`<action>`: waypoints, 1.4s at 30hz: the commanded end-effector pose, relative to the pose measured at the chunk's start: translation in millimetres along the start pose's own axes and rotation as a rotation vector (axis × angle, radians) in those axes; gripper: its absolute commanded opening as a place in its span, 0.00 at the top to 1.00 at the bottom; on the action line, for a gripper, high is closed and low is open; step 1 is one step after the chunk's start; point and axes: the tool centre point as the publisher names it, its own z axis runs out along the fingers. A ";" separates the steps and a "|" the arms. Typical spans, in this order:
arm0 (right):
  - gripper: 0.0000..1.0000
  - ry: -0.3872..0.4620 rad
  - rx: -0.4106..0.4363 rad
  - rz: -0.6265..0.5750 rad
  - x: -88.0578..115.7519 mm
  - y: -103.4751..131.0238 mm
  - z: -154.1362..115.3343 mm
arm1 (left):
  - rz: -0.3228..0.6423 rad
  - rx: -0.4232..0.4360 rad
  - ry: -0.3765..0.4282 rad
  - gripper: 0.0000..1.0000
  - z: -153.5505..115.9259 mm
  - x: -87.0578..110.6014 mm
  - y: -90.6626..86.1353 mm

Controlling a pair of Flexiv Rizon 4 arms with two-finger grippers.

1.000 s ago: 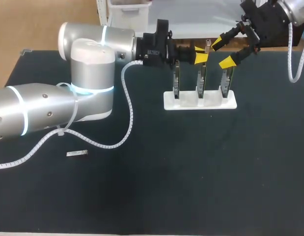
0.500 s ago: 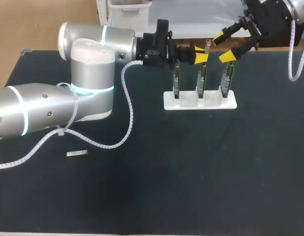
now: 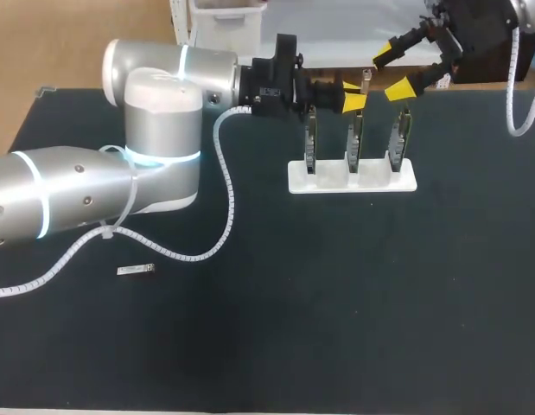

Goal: Pick up the optical module with the left hand, and insert it into the network port with the right hand.

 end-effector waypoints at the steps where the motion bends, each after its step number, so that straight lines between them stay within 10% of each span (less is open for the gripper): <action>1: 0.00 0.003 -0.011 0.002 -1.6 -1.3 3.5 | 0.000 0.000 0.002 1.00 0.4 -0.3 0.6; 42: 0.00 0.043 0.004 0.021 -13.8 0.2 22.1 | 0.000 0.000 0.002 1.00 0.4 -0.3 0.6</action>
